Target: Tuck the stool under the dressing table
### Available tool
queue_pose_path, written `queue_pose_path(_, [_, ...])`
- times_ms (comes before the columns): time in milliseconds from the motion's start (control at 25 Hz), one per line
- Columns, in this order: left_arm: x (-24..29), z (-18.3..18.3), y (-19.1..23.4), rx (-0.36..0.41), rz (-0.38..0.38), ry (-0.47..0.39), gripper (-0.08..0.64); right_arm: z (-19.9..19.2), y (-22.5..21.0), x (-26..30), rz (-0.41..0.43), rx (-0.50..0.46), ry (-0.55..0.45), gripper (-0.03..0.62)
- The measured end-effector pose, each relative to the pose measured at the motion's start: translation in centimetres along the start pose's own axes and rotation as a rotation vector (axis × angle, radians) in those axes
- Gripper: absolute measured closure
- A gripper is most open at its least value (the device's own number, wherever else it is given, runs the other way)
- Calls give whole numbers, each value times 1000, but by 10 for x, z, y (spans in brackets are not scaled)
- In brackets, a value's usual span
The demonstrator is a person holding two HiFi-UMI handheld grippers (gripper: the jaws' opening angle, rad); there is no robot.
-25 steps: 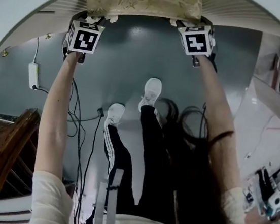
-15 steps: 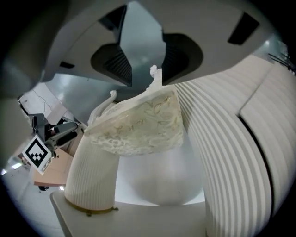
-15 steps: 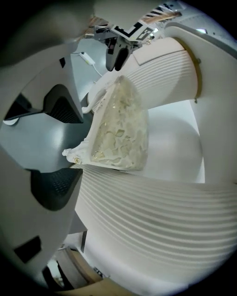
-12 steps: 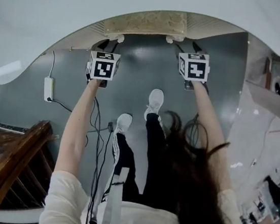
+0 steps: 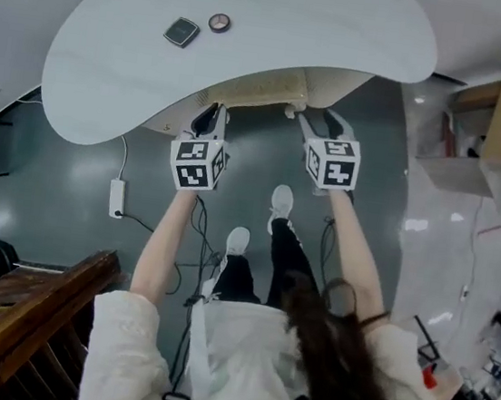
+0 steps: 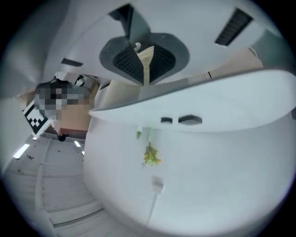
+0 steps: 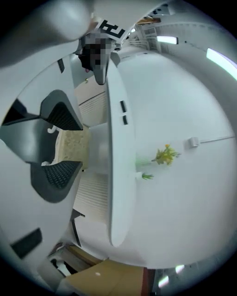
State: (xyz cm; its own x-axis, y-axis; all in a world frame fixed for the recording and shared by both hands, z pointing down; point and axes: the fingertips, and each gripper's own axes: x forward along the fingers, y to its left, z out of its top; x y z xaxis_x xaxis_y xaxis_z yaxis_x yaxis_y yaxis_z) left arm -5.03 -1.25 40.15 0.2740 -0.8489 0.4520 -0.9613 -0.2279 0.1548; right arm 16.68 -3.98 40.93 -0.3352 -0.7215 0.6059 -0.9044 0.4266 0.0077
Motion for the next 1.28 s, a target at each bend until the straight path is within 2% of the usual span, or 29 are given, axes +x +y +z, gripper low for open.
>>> queue_pose_path(120, [-38,48,-7,42,-28,-74,523,51,19,-43,-19,-29,-109,434])
queue_pose_path(240, [-70,90,-12,30,-28,-154,529,97,37,-86,-61,-72,-213,505])
queue_pose_path(360, [-107,119,-27,69,-22,-220,534,124,54,-137,-89,-98,-295,555])
queue_pose_path(440, [-132,128,-38,106,-28,-246,534,129,64,-168,-97,-87,-336,572])
queue_pose_path(480, [-143,133,-42,99,-33,-265,537,130,67,-180,-102,-72,-354,578])
queue_pose_path(600, [-165,146,-49,-7,-53,-323,548,129,74,-204,-110,-12,-411,588])
queue_pose_path(680, [-174,153,-54,-25,-62,-327,549,132,80,-211,-107,8,-436,588])
queue_pose_path(880, [-197,163,-81,54,-63,-362,549,140,92,-234,-111,-53,-474,589])
queue_pose_path(1040, [-205,171,-92,116,-68,-376,551,140,95,-245,-122,-32,-504,589])
queue_pose_path(1280, [-217,178,-93,138,-67,-399,551,141,102,-257,-132,-23,-539,589])
